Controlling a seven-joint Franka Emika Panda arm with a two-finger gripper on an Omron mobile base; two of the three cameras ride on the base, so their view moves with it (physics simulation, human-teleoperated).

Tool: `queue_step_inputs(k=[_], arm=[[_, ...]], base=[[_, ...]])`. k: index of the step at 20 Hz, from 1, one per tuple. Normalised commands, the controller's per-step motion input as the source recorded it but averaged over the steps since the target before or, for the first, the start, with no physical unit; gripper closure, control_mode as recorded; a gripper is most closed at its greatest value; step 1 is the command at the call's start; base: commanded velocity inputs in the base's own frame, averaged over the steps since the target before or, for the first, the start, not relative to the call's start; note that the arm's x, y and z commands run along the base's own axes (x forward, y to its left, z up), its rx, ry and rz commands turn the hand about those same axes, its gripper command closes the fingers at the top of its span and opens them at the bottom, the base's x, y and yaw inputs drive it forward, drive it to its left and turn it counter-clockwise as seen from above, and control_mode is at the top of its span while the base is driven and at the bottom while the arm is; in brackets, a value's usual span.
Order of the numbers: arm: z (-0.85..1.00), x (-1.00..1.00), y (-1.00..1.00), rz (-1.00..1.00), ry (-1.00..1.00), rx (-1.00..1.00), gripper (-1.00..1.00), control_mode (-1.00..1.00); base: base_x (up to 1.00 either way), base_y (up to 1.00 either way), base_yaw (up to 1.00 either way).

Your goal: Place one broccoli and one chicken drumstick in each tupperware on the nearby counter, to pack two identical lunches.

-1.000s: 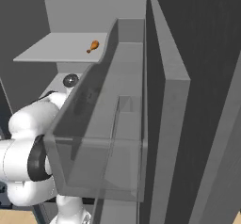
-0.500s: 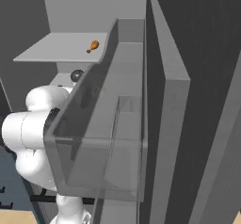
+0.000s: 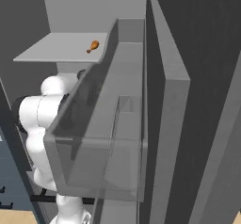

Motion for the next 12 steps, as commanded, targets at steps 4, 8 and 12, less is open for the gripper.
queue_step_inputs(k=[4, 8, 12], arm=[[-0.39, 0.43, 0.00, 0.00, 0.00, 0.00, 1.00, -1.00], [-0.39, 0.25, 0.00, 0.00, 0.00, 0.00, 1.00, -1.00], [-0.09, -0.34, 0.00, 0.00, 0.00, 0.00, 1.00, -1.00]], base=[[0.00, 0.00, 0.00], [0.00, 0.00, 0.00], [0.00, 0.00, 0.00]])
